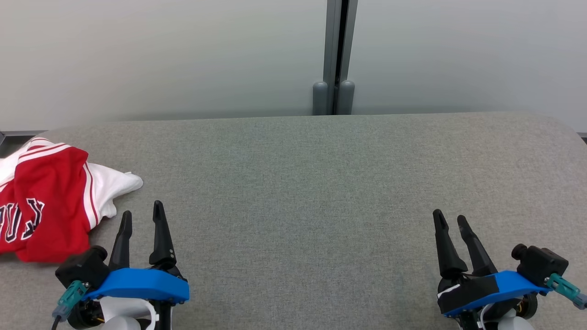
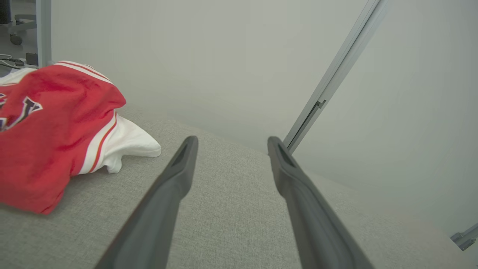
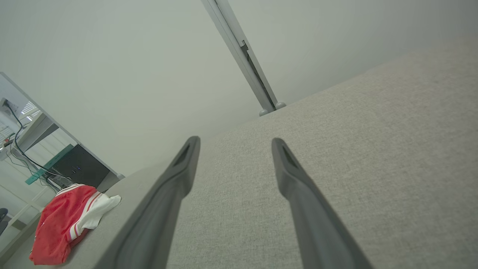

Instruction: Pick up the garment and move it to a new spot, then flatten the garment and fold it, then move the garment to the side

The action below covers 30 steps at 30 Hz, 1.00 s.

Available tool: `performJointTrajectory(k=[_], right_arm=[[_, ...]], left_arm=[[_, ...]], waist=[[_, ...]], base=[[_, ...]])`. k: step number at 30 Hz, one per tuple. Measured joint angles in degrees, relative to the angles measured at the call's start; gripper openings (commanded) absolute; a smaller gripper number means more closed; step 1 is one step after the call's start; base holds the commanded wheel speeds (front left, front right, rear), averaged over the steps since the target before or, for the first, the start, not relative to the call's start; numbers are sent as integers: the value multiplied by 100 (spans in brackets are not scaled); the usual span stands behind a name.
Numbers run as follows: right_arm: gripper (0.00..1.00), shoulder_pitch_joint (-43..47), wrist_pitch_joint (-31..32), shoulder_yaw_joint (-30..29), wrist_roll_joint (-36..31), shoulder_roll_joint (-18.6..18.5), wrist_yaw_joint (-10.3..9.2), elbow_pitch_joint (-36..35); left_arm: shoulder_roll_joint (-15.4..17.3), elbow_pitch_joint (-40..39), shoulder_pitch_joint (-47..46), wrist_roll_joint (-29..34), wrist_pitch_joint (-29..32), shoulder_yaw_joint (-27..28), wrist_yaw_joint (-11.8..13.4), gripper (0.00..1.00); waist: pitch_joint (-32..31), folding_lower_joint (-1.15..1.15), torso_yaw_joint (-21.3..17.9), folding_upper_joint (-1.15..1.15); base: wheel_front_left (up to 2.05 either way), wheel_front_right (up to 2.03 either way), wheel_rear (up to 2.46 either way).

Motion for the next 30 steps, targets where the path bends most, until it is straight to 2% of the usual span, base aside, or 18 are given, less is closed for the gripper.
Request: performJointTrajectory(k=[30], right_arm=[[100,-87,-377,-52,-1758,-13,1,157]], left_arm=[[37,503,-111,1569,-370,21,109,100]], waist=[[13,0,39,0]], base=[[0,0,0]])
